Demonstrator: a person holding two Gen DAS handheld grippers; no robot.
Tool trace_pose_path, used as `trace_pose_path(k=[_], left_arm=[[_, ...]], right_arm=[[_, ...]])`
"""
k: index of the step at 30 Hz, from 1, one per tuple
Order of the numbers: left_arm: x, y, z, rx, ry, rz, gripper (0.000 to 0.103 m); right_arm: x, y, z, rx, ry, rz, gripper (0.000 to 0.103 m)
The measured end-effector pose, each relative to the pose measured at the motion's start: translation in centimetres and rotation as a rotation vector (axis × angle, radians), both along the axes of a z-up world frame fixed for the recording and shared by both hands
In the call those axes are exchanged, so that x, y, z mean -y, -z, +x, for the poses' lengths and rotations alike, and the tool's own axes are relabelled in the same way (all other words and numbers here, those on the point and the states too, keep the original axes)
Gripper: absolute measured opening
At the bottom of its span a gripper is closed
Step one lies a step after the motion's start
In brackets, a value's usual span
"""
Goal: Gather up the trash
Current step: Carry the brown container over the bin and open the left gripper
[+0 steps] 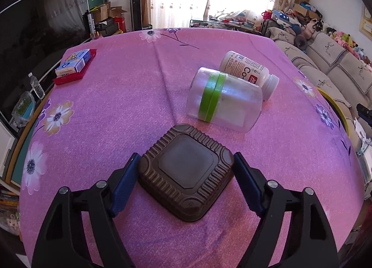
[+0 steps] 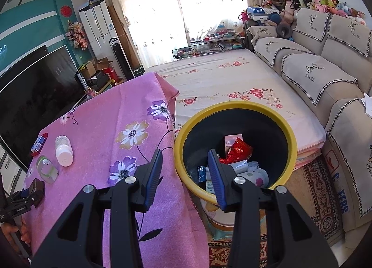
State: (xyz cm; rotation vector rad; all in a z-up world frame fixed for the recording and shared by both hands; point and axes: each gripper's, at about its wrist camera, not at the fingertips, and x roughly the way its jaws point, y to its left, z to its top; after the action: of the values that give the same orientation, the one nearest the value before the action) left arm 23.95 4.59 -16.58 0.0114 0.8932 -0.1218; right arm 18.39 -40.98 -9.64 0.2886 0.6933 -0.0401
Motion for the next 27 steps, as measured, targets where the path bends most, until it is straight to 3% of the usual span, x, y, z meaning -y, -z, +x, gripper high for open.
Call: trace_pose_path(k=[9, 15, 21, 27], left_arm=[[0.8, -0.7, -1.1, 0.01, -0.001, 0.002, 0.075], [3.3, -3.0, -2.7, 0.052, 0.056, -0.011, 0.075], [8.7, -5.6, -3.1, 0.096, 0.183, -0.028, 0.075], [16.9, -7.4, -1.4, 0.115, 0.34, -0.048, 0.075]], right_arm=[[0.4, -0.4, -0.4, 0.012, 0.005, 0.001, 0.039], [1.6, -1.0, -1.4, 0.033, 0.024, 0.004, 0.039], [2.9, -1.5, -2.7, 0.052, 0.048, -0.002, 0.039], [5.8, -1.8, -4.1, 0.07, 0.114, -0.008, 0.039]])
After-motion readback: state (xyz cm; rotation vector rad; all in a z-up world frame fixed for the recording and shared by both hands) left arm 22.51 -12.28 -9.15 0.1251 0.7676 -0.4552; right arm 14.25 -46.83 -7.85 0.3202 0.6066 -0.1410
